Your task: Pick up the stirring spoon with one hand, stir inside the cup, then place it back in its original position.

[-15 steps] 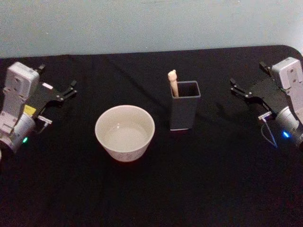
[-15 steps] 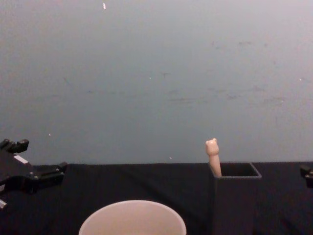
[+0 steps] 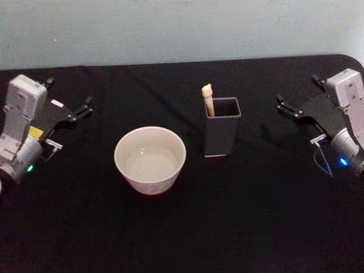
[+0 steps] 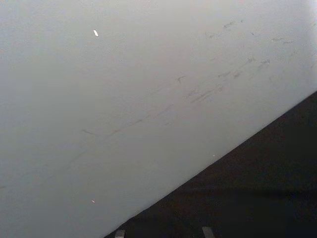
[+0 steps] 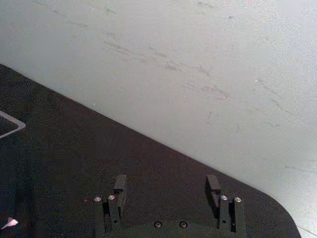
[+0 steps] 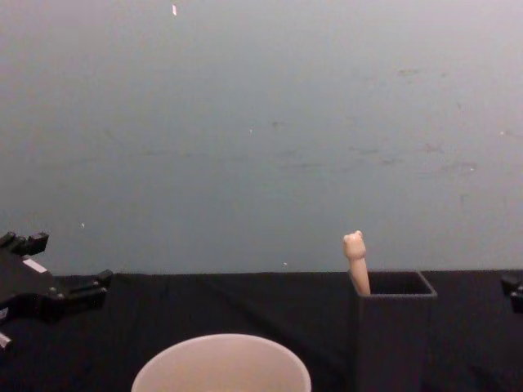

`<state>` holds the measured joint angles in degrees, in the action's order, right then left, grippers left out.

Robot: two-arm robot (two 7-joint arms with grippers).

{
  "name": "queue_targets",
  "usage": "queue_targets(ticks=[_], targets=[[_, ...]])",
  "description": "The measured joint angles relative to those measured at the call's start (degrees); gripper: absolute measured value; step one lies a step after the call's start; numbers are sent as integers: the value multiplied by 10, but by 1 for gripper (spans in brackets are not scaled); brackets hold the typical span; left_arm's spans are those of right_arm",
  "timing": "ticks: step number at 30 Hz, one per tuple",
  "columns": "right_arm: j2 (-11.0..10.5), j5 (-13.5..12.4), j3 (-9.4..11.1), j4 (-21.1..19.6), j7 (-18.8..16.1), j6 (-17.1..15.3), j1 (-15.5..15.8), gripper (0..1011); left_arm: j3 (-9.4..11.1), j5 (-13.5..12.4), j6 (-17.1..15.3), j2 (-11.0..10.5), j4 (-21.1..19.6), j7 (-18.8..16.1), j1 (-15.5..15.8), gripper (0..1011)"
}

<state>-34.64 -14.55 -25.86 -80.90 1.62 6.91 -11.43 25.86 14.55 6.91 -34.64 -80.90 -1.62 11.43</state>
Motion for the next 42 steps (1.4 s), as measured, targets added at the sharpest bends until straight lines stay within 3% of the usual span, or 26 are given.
queue_targets(ticks=[42], targets=[[0,0,0,0,0,0,0,1002,0,0,0,0,0,0,0,1001]])
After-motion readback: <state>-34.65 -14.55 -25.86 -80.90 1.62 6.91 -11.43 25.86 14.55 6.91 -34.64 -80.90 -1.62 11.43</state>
